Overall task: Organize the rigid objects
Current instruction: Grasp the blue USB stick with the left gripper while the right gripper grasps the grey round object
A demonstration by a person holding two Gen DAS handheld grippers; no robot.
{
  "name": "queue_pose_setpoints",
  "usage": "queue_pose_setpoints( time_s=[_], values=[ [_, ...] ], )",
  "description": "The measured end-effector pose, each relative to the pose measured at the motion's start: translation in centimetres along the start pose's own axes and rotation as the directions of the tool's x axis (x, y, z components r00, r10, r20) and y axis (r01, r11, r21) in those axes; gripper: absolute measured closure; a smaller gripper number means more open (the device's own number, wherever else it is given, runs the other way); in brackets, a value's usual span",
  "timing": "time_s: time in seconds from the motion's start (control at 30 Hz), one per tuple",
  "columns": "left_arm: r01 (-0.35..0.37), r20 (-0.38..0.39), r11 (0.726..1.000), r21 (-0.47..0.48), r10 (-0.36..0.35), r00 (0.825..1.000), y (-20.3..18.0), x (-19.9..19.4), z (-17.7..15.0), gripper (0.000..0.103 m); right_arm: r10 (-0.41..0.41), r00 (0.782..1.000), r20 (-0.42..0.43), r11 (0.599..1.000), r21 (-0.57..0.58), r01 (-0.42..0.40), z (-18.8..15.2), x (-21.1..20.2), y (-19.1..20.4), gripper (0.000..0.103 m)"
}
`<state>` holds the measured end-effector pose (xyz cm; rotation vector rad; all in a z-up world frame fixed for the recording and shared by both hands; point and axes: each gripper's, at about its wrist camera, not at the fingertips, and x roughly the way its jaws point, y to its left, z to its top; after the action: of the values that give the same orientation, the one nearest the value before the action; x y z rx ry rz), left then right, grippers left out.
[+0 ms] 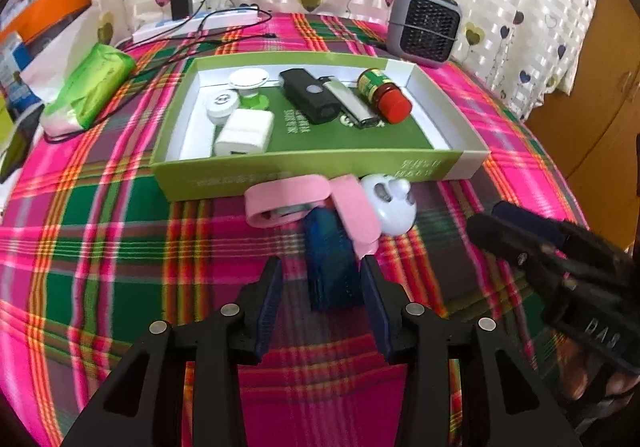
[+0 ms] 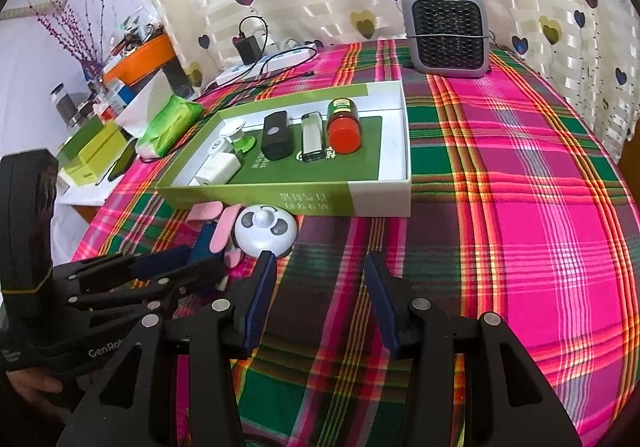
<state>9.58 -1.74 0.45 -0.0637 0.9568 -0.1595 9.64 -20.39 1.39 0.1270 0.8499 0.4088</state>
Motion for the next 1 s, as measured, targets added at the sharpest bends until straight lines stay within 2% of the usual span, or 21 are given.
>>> queue_pose_setpoints(
  time_s=[0.17,0.27,0.4,0.6,0.83,1.0],
  values=[
    [-0.032,0.001,0.999,0.008,0.032,0.999,0.8,-0.2,0.0,0.064,0.006,1.000,-0.004,1.000,-0.003,-0.006,0.1,0.2,0.2,0.056],
    [-0.023,-0.007,0.999,0.031,0.023,1.000,0.3,0.2,0.2,0.064,0.006,1.000,-0.010,1.000,-0.006,-0.006,0.0,0.4,0.4,0.056],
    [-0.059,0.005,0.996,0.074,0.058,0.998,-0.5,0.9,0.7,0.064,0.001,1.000,-0.014,1.000,-0.009,-0.001,0.0,0.6,0.6,0.056],
    [-0.056,0.012,0.995,0.078,0.055,0.998,-0.2,0.9,0.8,0.064,-0.007,1.000,-0.021,1.000,-0.009,0.007,0.0,0.8,0.6,0.056],
    [-0.051,0.026,0.997,0.061,0.050,0.998,0.9,0.5,0.4,0.079,-0.009,0.999,-0.034,0.999,-0.032,0.007,0.0,1.2,1.2,0.056],
    [-0.054,0.034,0.998,0.035,0.053,0.998,1.8,0.1,0.1,0.080,-0.014,0.999,-0.042,0.999,-0.046,0.012,0.1,1.6,1.6,0.056]
  ],
)
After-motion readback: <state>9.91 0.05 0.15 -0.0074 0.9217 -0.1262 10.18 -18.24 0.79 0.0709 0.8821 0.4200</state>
